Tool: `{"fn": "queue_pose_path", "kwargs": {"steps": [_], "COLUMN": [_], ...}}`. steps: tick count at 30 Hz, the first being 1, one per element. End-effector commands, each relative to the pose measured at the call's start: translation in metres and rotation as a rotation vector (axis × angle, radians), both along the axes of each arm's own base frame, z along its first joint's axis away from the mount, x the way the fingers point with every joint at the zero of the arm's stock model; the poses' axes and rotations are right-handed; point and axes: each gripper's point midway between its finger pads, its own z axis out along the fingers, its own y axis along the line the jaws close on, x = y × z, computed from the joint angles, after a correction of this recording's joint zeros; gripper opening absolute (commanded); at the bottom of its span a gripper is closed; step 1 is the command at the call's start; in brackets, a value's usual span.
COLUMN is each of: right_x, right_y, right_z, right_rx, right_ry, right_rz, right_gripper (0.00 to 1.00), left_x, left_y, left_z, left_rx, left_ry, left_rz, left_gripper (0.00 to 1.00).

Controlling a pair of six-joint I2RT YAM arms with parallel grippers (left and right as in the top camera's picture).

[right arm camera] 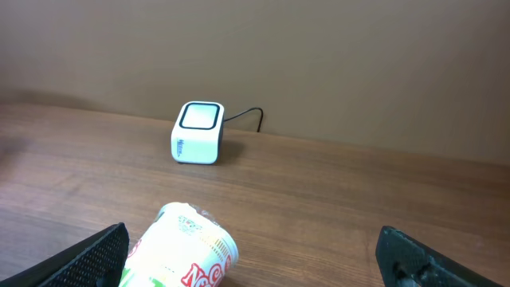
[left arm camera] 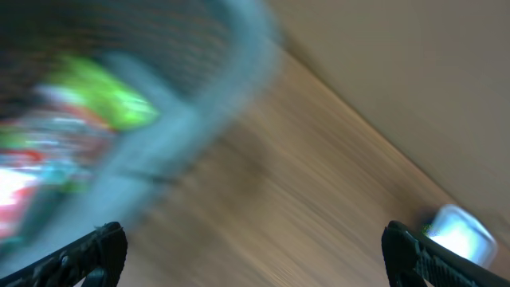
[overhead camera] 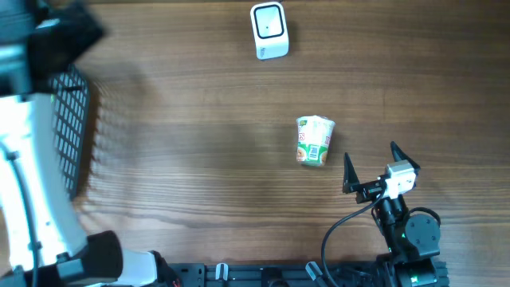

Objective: Scan the item barcode
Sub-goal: 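Move the left gripper back into the basket and grasp snacks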

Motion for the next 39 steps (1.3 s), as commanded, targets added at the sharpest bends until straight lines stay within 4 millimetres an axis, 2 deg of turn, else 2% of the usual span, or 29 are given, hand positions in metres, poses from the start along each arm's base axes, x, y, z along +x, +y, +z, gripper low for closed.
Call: {"fn": "queue_pose_path", "kwargs": {"steps": [1,3,5,6,7,11,15,17,18,25,32,34,36,37,39], "right_x": [0.000,0.000,0.000,0.000,0.000,0.000,0.000,0.000,0.000,0.000,0.000,0.000,0.000,0.000,0.000], "right_y": [-0.002,-0.002,-0.002,-0.002,-0.002,-0.002,-0.002,-0.002,-0.002,-0.002,-0.002,-0.002,-0.002,-0.002,-0.002], "right_z": [0.001,0.001,0.001,0.001,0.001,0.001,0.001,0.001,0.001,0.001,0.001,0.001,0.001,0.001,0.001], "right_rx": [-0.001,-0.001,-0.001,-0.001,-0.001,-0.001,-0.001,-0.001,-0.001,-0.001,-0.001,-0.001,-0.001,-0.001,-0.001], "right_ry": [-0.006,-0.006,-0.006,-0.006,-0.006,-0.006,-0.006,-0.006,-0.007,-0.007,-0.007,-0.006,-0.006,-0.007,-0.006], "right_rz": [-0.010,-0.010,-0.010,-0.010,-0.010,-0.010,-0.010,-0.010,-0.010,-0.010,-0.010,-0.010,-0.010,-0.010,-0.010], "right_gripper": [1.00,1.00,1.00,1.00,1.00,1.00,1.00,1.00,0.99,1.00,1.00,1.00,1.00,1.00,1.00], "left_x": [-0.048,-0.083,-0.106,-0.109,-0.116,-0.129,-0.127,-0.126,-0.125,-0.129,-0.130,-0.132,-0.130,-0.129,-0.129], "left_y": [0.096,0.152,0.180,0.184,0.189,0.196,0.198,0.199,0.201,0.209,0.207,0.205,0.207,0.209,0.209], "left_z": [0.002,-0.013,-0.037,-0.054,-0.081,-0.167,-0.217,-0.229,-0.243,-0.278,-0.323,-0.343,-0.348,-0.348,-0.347], "left_rx": [0.096,0.099,0.044,-0.006,-0.066,-0.164,-0.197,-0.200,-0.212,-0.243,-0.311,-0.313,-0.301,-0.295,-0.293], "left_ry": [0.062,0.133,0.207,0.240,0.309,0.522,0.594,0.614,0.637,0.708,0.758,0.758,0.747,0.741,0.740], "left_rz": [0.168,0.289,0.332,0.296,0.265,0.142,0.058,0.029,0.000,-0.002,0.002,0.005,0.007,0.009,0.009], "left_gripper": [1.00,1.00,1.00,1.00,1.00,1.00,1.00,1.00,1.00,1.00,1.00,1.00,1.00,0.93,0.91]}}
